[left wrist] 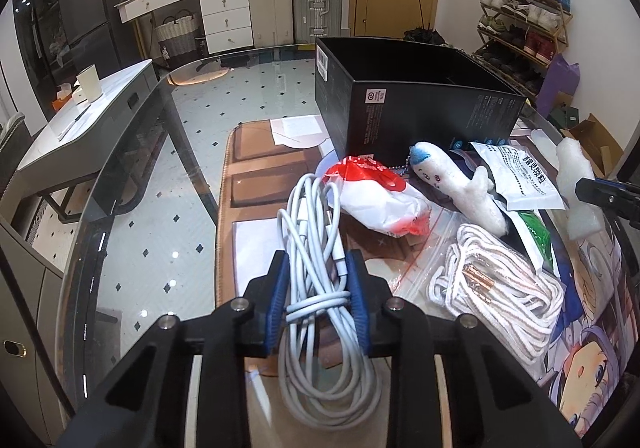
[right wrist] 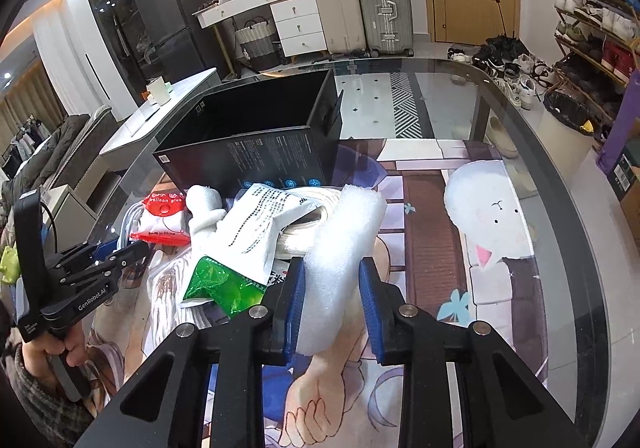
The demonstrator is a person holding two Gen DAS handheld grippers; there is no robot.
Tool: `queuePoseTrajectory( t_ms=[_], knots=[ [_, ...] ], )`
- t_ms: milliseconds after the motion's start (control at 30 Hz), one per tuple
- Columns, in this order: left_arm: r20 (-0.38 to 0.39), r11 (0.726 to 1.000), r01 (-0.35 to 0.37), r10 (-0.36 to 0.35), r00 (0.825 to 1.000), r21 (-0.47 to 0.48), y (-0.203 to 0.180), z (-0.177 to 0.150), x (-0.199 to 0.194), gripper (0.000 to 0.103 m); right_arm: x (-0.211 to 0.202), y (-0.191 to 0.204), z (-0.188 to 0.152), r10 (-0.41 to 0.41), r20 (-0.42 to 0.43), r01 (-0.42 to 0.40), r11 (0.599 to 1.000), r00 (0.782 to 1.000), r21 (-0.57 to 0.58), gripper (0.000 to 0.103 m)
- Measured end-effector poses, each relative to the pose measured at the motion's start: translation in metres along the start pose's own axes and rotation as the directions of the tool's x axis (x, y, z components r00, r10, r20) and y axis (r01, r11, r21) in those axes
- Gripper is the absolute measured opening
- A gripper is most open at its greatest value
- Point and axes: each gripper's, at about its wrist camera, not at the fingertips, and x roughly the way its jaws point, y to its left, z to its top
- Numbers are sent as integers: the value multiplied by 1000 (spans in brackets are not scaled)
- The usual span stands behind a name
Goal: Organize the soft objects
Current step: 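Close the left gripper on the white cable while the right gripper closes on the foam strip, then lift the cable with the left gripper while the right gripper carries the foam over the black box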
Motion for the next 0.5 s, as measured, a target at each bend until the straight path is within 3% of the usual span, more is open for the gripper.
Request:
queuePoseTrajectory(
  t_ms=[500],
  knots=[
    [46, 1000, 4, -4, 999, 6, -13, 1, -23, 26, -7, 18, 1, 50, 66, -44, 995, 997, -85, 27]
  ],
)
